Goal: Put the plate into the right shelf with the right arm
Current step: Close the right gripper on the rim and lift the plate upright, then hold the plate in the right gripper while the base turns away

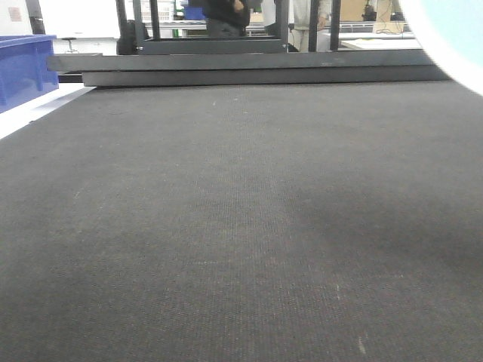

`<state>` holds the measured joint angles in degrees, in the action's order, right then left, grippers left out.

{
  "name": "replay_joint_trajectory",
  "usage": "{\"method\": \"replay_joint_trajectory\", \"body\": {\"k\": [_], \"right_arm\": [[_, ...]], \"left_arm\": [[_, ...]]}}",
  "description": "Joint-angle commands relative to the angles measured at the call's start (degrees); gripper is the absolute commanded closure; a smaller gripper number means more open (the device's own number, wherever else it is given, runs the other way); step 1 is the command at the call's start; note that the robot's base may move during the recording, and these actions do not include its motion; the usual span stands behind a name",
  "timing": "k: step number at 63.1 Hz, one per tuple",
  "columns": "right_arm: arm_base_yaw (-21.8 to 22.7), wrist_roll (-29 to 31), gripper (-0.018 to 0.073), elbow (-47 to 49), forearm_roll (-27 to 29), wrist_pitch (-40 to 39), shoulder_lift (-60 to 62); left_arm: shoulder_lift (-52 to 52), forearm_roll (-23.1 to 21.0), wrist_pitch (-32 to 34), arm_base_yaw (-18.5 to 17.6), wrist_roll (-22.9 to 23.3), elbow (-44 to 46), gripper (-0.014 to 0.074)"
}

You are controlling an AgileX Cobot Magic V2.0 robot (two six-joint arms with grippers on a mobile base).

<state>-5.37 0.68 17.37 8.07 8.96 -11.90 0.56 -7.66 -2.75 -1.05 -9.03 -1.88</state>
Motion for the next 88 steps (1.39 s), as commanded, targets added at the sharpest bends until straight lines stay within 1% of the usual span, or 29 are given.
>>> {"method": "replay_joint_trajectory", "body": {"k": [1,88], "right_arm": [[0.3,0.5,0.0496,1.8,0.0,-4.9,-0.4],[0.3,0.5,0.0496,1.8,0.0,-4.8,-0.4]], "left_arm": [[0.6,-0.5,5.2,-0.1,0.4,-0.6,0.0724],[0.6,-0.5,5.2,-0.1,0.4,-0.6,0.0724]]}}
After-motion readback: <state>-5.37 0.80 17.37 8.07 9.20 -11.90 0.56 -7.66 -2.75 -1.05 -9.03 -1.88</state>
